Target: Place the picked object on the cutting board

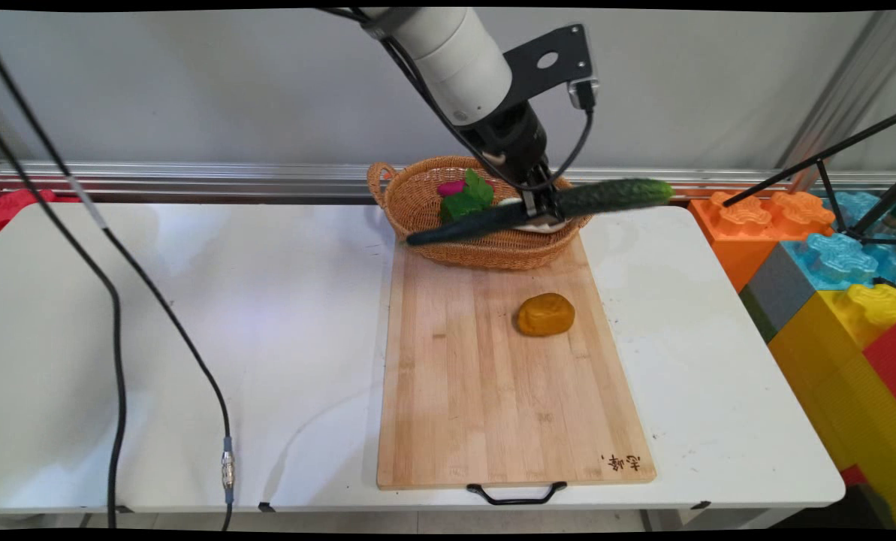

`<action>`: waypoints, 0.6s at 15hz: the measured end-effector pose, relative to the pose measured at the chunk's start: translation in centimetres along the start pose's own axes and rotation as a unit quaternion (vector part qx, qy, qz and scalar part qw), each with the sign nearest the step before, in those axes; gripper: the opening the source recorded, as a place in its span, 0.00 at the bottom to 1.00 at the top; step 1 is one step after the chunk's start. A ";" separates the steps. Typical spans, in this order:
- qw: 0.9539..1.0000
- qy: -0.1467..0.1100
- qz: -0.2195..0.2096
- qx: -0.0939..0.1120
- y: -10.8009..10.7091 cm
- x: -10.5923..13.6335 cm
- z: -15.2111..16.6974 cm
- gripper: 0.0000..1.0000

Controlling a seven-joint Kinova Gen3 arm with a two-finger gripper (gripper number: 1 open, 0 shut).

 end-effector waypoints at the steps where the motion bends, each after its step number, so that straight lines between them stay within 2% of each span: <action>1: 1.000 -0.002 -0.006 -0.013 1.6 0.4 -0.8 0.00; 3: 0.999 -0.008 -0.015 -0.029 3.8 0.8 -1.7 0.00; 6: 0.998 -0.027 -0.026 -0.055 8.2 0.8 -1.8 0.00; 9: 0.997 -0.042 -0.019 -0.059 11.4 -0.2 -0.1 0.00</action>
